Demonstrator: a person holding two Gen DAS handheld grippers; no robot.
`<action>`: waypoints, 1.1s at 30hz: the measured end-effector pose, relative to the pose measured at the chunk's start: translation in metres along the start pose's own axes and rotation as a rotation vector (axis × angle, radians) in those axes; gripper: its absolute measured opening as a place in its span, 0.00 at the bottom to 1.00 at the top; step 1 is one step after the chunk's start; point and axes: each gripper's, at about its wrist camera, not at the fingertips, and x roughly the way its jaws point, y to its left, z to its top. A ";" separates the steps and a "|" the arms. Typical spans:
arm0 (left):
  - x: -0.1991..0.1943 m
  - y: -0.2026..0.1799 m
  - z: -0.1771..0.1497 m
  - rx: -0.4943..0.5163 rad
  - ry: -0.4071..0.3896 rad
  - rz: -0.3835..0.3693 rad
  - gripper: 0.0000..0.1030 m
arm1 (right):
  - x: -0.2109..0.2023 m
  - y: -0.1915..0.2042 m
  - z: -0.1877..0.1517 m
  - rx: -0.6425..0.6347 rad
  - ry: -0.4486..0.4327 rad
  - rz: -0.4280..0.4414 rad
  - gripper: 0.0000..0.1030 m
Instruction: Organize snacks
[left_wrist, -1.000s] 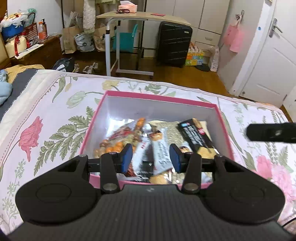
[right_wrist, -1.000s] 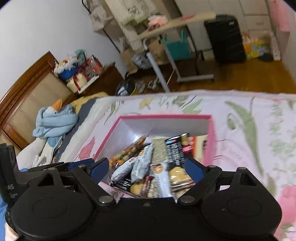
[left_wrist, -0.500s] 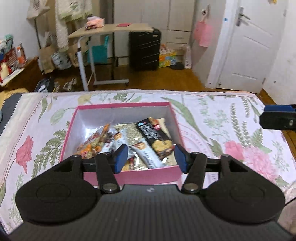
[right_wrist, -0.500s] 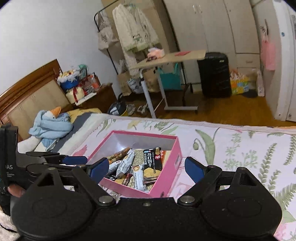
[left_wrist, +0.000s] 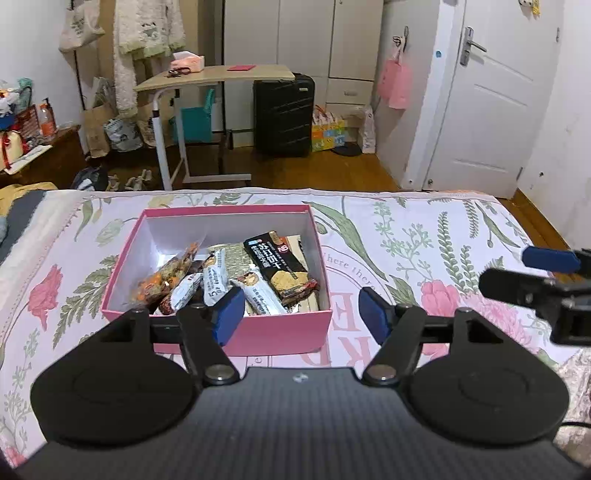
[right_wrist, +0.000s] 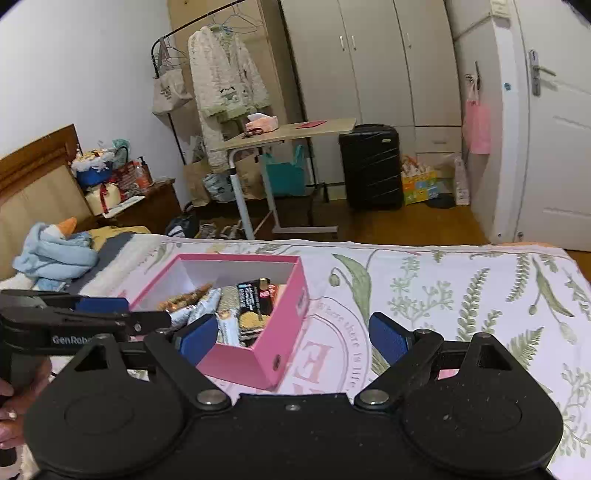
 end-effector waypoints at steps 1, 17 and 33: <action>-0.001 -0.002 -0.002 0.004 -0.005 0.011 0.67 | -0.002 0.000 -0.003 -0.002 -0.002 -0.009 0.89; -0.002 -0.005 -0.031 -0.042 -0.026 0.068 0.93 | -0.018 -0.004 -0.022 -0.014 0.026 -0.202 0.92; -0.010 -0.009 -0.044 -0.024 -0.047 0.125 0.93 | -0.017 0.013 -0.042 -0.008 0.004 -0.227 0.92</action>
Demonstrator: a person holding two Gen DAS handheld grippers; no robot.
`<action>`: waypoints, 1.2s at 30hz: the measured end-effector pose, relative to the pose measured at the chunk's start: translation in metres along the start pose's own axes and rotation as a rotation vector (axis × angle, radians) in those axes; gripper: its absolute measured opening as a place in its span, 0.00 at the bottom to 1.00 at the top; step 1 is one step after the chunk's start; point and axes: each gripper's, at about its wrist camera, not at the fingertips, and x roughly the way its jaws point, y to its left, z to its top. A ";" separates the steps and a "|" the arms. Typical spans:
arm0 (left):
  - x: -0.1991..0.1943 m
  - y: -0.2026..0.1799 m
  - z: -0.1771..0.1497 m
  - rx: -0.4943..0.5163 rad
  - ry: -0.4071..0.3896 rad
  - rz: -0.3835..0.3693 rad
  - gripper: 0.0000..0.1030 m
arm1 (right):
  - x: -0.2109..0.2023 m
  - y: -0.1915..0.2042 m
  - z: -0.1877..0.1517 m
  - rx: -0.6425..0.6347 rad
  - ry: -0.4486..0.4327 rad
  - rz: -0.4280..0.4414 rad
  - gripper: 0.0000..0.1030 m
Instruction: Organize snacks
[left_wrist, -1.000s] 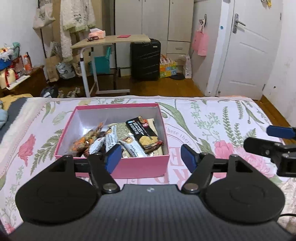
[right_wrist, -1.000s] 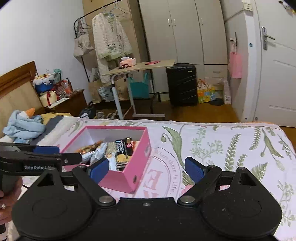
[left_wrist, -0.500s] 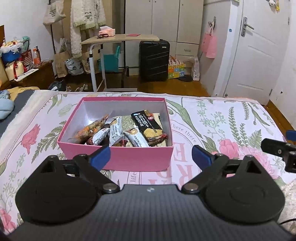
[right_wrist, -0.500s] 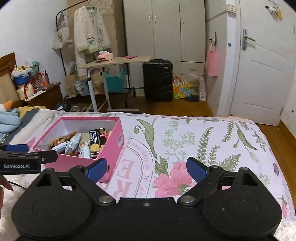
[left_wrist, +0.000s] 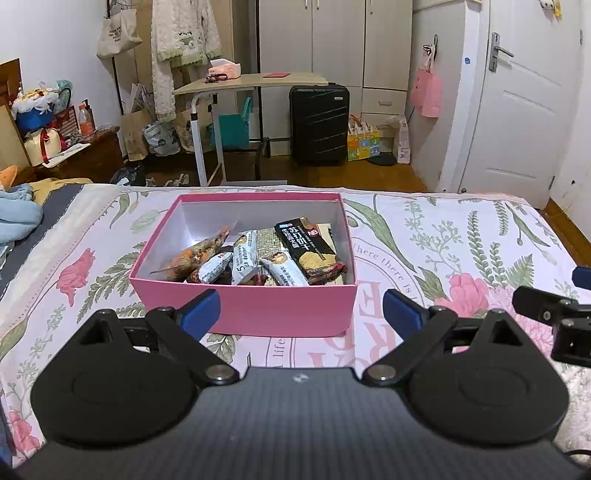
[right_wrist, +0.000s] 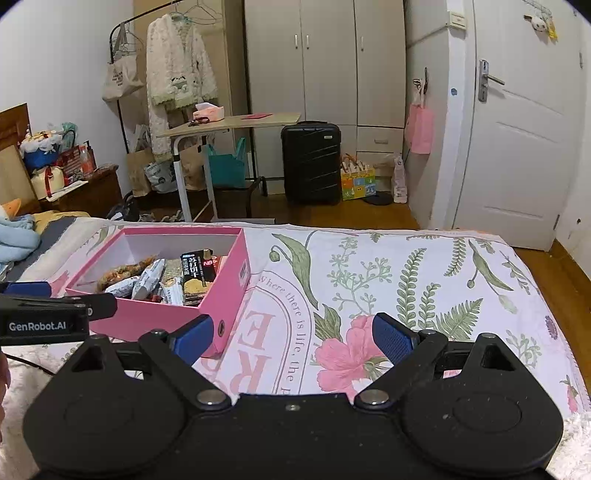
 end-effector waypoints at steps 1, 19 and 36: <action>0.000 -0.001 -0.001 0.007 -0.001 0.004 0.93 | 0.000 -0.001 0.000 0.008 0.001 0.000 0.92; -0.005 -0.012 -0.007 0.043 -0.049 0.035 0.93 | -0.002 -0.008 -0.004 -0.006 0.013 -0.069 0.92; -0.007 -0.008 -0.009 0.008 -0.037 0.036 0.93 | 0.000 -0.008 -0.004 -0.009 0.035 -0.082 0.92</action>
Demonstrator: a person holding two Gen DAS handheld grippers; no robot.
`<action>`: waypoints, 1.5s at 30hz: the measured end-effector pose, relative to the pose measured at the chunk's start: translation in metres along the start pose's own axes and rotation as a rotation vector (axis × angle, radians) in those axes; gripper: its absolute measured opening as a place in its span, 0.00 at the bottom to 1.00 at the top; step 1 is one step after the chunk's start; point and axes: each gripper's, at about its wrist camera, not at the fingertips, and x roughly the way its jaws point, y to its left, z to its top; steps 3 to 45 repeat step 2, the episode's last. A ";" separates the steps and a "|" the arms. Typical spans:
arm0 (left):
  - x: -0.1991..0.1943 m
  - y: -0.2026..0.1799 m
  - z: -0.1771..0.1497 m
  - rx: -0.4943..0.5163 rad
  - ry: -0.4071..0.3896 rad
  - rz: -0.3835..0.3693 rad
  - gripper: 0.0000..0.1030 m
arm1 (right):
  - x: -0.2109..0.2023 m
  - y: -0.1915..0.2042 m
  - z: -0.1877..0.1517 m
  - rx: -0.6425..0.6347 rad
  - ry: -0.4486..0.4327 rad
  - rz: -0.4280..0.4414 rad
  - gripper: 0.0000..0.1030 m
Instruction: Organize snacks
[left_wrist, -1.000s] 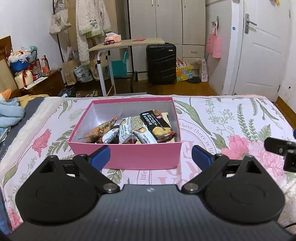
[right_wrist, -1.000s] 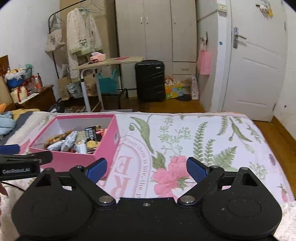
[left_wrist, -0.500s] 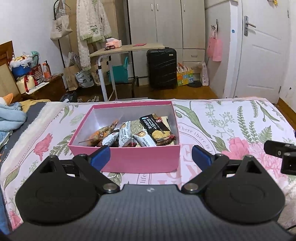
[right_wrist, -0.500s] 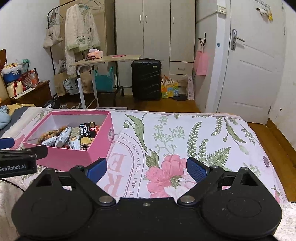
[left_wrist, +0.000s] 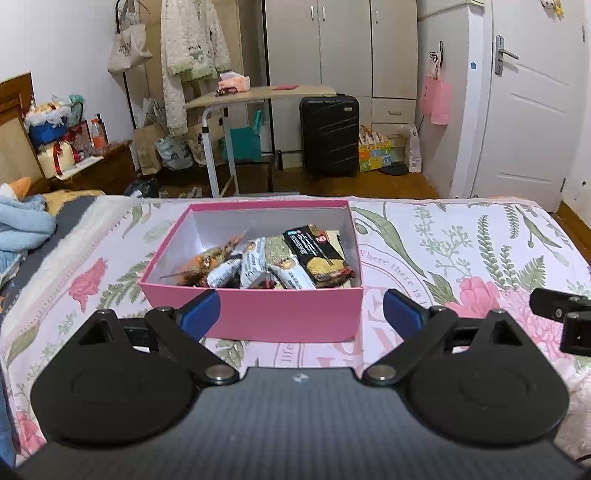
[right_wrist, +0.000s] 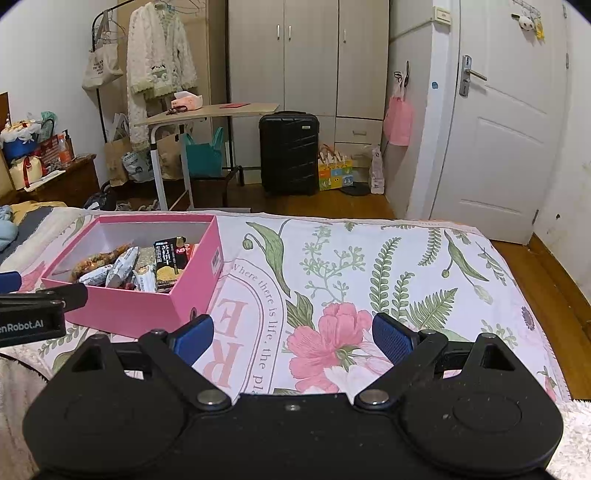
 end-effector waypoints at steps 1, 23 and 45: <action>-0.001 0.001 0.001 -0.006 0.007 -0.014 0.93 | 0.000 0.000 0.000 0.000 0.001 0.000 0.92; -0.002 0.002 0.001 -0.014 0.014 -0.027 0.93 | 0.000 0.000 0.000 -0.001 0.001 0.000 0.92; -0.002 0.002 0.001 -0.014 0.014 -0.027 0.93 | 0.000 0.000 0.000 -0.001 0.001 0.000 0.92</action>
